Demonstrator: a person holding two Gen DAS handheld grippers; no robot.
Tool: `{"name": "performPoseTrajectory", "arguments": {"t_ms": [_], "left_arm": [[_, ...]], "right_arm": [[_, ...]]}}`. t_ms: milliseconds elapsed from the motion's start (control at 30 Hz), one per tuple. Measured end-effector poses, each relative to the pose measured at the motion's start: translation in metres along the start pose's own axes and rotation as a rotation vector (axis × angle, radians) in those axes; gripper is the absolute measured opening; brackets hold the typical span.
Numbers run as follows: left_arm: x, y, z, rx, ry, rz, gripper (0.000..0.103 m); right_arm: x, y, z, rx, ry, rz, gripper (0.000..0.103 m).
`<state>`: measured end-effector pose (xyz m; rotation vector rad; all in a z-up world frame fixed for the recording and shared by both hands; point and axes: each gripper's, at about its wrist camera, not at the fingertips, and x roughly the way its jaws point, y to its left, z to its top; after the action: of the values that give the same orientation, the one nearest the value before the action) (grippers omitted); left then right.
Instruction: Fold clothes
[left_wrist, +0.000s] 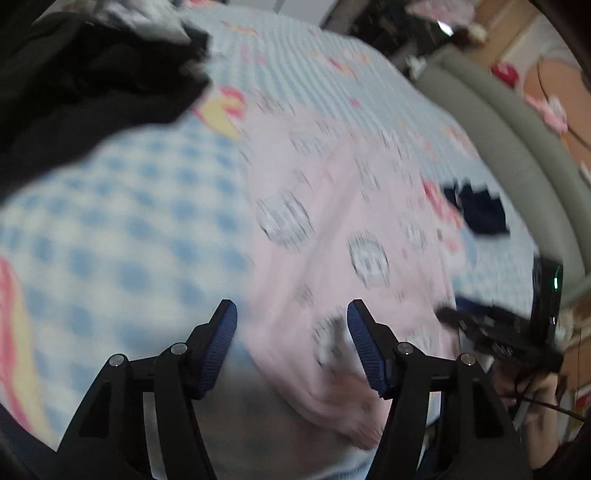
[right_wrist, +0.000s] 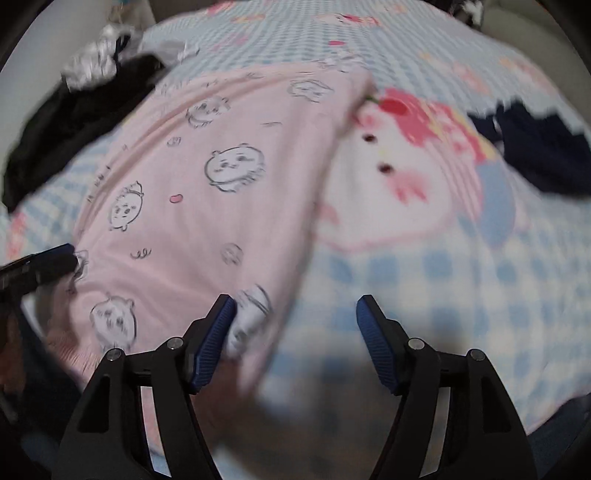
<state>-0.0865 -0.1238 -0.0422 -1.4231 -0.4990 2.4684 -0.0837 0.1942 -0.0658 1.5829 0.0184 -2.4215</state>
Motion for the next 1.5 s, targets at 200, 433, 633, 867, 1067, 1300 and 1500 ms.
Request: {"name": "performPoseTrajectory", "arguments": {"t_ms": [200, 433, 633, 867, 1067, 1300, 1500], "left_arm": [[0.037, 0.012, 0.071, 0.028, -0.025, 0.108, 0.063], [0.094, -0.007, 0.084, 0.269, 0.061, 0.413, 0.063], [0.075, 0.011, 0.091, 0.277, 0.010, 0.583, 0.064], [0.068, -0.023, 0.075, 0.214, -0.035, 0.170, 0.064], [0.079, -0.012, 0.059, 0.237, 0.018, 0.312, 0.065], [0.032, 0.000, 0.051, 0.166, -0.024, 0.300, 0.063], [0.041, -0.046, 0.008, 0.165, 0.052, -0.011, 0.063]], "right_arm": [[-0.019, -0.012, 0.058, 0.050, -0.108, 0.056, 0.071], [0.048, 0.003, 0.103, -0.055, -0.023, -0.086, 0.069], [0.047, -0.036, 0.082, -0.002, -0.020, -0.124, 0.070], [0.007, -0.005, 0.102, -0.005, -0.141, -0.016, 0.072], [0.060, 0.017, 0.078, -0.098, -0.018, -0.073, 0.073], [0.018, -0.032, 0.056, 0.014, -0.059, -0.133, 0.076], [-0.004, 0.032, 0.040, -0.061, -0.110, 0.000, 0.076]]}}
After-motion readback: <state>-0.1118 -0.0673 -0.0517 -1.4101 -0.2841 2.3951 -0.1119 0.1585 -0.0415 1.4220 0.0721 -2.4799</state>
